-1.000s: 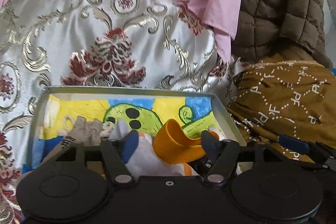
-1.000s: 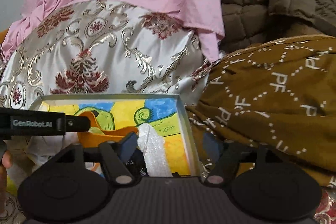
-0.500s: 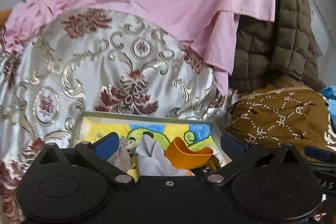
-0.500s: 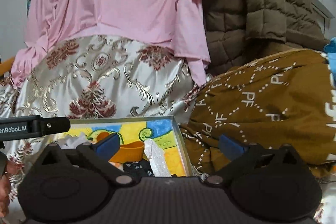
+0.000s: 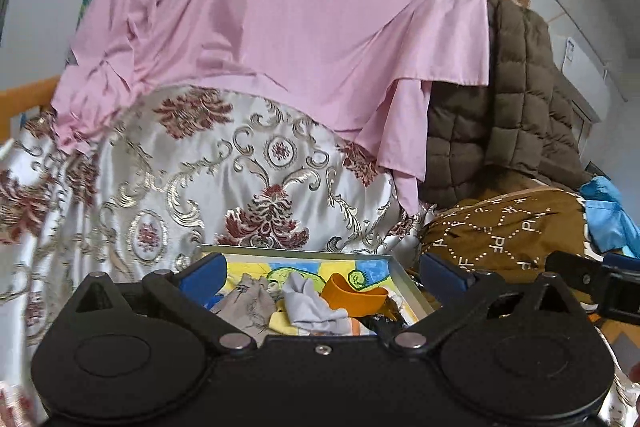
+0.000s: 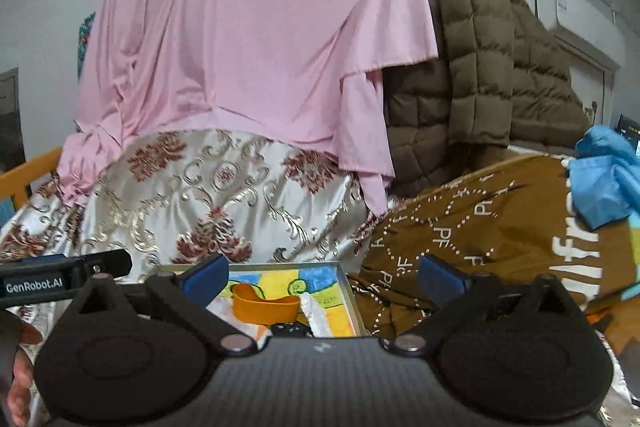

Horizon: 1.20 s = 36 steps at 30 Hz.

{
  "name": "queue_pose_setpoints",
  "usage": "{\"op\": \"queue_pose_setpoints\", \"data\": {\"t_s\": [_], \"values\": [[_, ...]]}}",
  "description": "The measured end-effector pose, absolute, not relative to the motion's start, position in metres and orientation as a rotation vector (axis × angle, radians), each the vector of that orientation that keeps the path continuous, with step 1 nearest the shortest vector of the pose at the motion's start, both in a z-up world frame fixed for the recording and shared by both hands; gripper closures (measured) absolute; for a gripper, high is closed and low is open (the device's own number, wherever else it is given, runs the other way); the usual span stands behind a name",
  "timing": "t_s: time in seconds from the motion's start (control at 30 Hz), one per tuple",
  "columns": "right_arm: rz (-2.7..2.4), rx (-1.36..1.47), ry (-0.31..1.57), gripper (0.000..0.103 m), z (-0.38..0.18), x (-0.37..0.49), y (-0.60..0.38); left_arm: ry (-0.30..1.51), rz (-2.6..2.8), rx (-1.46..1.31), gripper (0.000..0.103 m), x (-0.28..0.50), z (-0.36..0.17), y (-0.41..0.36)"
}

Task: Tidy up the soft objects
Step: 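Pull both open tools back from the tray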

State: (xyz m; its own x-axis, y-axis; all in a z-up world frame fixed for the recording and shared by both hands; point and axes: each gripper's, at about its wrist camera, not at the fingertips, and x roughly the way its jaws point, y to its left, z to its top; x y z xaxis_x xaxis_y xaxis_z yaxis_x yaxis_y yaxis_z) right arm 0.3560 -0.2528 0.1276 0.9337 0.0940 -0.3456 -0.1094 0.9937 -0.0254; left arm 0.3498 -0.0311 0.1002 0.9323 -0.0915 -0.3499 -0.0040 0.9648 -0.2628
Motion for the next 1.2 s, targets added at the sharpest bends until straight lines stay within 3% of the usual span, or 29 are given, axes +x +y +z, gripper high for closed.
{"op": "queue_pose_setpoints", "data": {"t_s": [0.53, 1.2], "values": [[0.148, -0.048, 0.313, 0.000, 0.128, 0.210, -0.245, 0.384, -0.016, -0.246, 0.001, 0.211, 0.094, -0.022], [0.137, 0.053, 0.353, 0.000, 0.070, 0.092, -0.250, 0.458, 0.049, -0.164, 0.001, 0.082, 0.040, -0.020]]}}
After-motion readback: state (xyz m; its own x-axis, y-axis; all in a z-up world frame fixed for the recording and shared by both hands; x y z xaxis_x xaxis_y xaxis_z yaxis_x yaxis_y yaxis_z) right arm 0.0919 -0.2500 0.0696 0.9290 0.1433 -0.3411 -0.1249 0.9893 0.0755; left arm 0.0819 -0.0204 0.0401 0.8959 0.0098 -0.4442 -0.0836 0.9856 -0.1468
